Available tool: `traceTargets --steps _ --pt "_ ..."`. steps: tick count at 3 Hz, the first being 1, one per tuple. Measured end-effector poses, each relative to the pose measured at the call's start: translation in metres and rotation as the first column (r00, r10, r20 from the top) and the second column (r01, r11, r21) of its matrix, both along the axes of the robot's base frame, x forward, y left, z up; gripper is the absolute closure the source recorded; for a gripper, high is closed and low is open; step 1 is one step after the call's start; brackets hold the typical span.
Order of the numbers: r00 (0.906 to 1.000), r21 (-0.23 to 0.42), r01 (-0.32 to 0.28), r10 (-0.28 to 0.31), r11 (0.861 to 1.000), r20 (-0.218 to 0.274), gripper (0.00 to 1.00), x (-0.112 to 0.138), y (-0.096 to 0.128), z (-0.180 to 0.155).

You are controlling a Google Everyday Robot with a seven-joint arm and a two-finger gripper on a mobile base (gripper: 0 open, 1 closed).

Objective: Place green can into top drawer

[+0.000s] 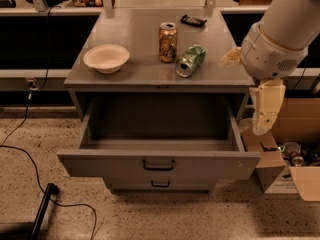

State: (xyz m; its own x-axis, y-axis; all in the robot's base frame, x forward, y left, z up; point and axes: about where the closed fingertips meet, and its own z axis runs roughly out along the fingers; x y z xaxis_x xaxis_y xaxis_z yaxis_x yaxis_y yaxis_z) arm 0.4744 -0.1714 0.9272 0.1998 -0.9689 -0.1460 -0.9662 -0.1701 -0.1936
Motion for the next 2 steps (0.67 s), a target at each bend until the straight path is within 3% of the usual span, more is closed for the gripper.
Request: traceTargets --steps 1,2 --pt "0.9999 -0.003 -0.01 0.01 1.0 0.012 0.0 0.004 0.001 0.001" --pt "0.9927 -0.036 -0.112 0.114 0.993 0.041 0.0 0.031 0.004 -0.001"
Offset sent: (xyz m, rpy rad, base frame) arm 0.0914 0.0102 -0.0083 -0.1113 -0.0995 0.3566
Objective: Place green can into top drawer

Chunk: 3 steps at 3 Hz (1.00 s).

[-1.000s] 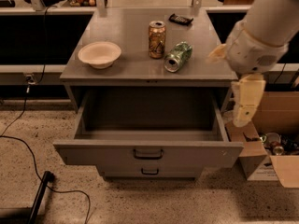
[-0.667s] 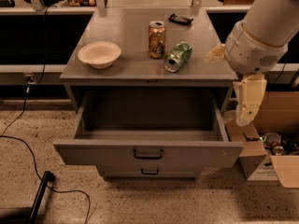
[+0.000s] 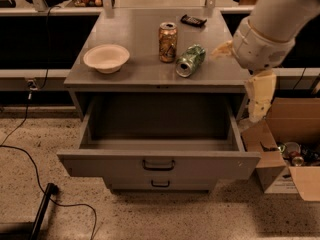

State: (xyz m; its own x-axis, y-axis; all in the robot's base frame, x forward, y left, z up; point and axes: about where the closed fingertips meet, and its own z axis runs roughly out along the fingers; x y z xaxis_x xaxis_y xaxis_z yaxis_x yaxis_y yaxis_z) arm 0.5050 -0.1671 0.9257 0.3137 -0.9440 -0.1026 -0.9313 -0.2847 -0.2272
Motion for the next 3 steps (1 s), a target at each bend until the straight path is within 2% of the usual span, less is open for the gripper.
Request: traceTargets --steps 1,2,3 --pt "0.9775 -0.076 -0.162 0.17 0.984 0.124 0.0 0.027 0.002 0.007" --pt "0.9453 -0.113 -0.259 0.276 0.959 0.173 0.0 0.036 0.006 0.011" --pt "0.9304 -0.182 -0.303 0.332 0.935 0.155 0.0 0.042 0.007 0.012"
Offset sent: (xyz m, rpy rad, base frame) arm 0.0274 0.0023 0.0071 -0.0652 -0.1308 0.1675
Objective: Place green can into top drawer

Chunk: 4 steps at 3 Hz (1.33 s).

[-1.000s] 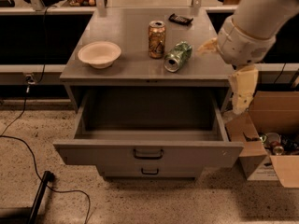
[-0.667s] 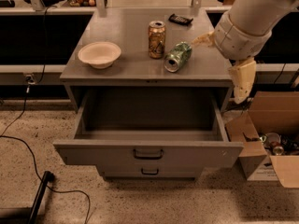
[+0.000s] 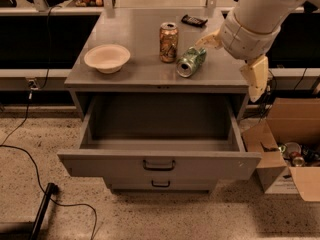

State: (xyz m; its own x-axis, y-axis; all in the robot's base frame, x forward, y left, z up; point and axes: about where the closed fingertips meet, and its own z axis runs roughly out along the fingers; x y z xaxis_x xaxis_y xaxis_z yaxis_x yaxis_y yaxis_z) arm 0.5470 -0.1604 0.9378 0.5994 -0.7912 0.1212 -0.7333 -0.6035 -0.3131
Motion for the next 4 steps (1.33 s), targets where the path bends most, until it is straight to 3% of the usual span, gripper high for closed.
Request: traceTargets --steps 1,2,3,4 --pt "0.9939 -0.042 -0.108 0.109 0.993 0.018 0.0 0.016 0.002 -0.001" --pt "0.9498 -0.174 -0.289 0.305 0.941 0.071 0.0 0.033 0.011 0.01" --pt "0.9459 -0.178 -0.301 0.317 0.937 0.069 0.0 0.032 0.011 0.01" --pt "0.9455 -0.23 -0.299 0.32 0.926 0.059 0.0 0.044 0.013 0.007"
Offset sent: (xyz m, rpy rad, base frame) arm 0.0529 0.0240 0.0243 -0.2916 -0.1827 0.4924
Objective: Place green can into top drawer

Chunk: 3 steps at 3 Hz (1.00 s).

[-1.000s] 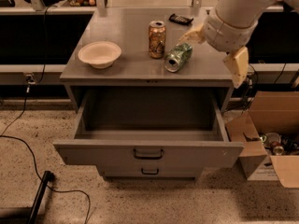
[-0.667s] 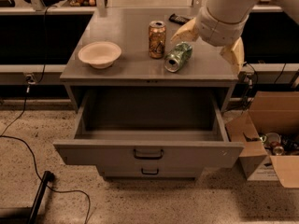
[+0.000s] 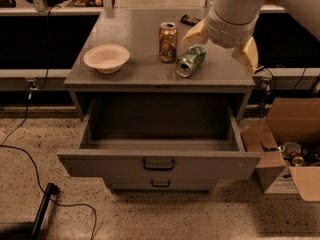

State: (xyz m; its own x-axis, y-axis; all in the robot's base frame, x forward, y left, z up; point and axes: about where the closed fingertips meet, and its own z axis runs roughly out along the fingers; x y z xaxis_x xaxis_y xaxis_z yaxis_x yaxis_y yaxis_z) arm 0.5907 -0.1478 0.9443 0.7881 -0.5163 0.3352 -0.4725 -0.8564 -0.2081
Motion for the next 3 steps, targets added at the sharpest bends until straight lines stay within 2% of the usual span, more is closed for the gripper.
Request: traceTargets --steps 1,3 --pt "0.9999 -0.026 0.011 -0.011 1.0 0.01 0.0 0.028 -0.006 -0.009" --pt "0.9999 -0.027 -0.003 0.004 1.0 0.01 0.0 0.084 -0.001 -0.035"
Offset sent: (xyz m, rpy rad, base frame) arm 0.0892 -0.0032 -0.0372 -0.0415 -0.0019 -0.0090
